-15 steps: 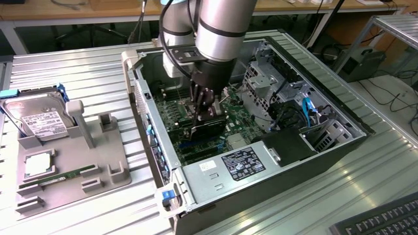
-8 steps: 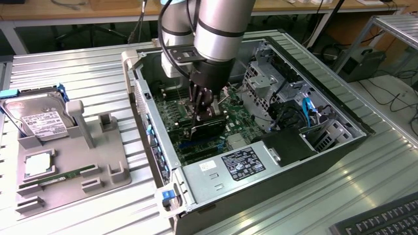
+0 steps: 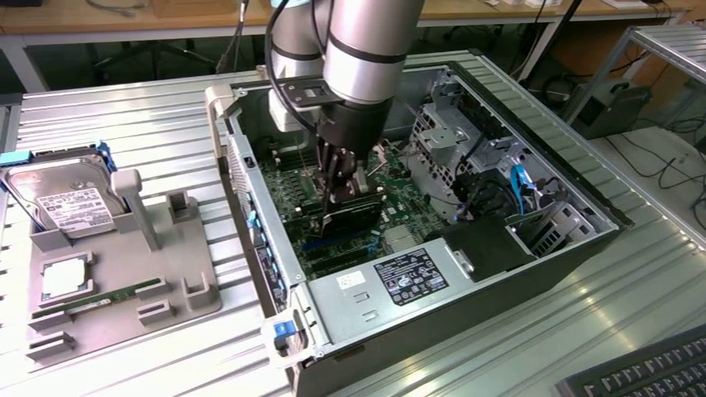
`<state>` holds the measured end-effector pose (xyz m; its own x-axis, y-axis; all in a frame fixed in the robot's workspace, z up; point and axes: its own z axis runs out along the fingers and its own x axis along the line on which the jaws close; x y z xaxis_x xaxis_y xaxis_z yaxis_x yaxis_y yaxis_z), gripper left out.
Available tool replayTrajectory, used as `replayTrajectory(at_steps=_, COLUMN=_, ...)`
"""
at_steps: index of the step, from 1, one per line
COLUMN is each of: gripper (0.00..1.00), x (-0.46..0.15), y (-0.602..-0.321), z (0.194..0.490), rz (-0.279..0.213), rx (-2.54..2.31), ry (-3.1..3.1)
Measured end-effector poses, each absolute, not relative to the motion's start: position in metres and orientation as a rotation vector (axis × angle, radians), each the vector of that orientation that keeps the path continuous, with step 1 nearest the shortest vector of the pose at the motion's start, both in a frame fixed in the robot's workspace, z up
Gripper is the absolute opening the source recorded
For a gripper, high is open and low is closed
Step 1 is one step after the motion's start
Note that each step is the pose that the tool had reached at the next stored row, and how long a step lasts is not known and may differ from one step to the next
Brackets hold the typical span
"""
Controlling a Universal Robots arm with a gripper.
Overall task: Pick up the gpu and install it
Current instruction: 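Press down on the gpu until it lock into place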
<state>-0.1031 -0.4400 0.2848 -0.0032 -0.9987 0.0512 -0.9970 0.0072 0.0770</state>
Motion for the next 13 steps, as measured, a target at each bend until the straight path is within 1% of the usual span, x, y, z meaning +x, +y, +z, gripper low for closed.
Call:
replayTrajectory(at_steps=7, gripper=0.11, x=-0.106, y=-0.439, z=0.276, rz=0.004, rx=2.178, ry=-2.165)
replayTrajectory(at_steps=13, gripper=0.11, x=-0.112, y=-0.439, z=0.271, rz=0.017, rx=2.188, ry=-2.171)
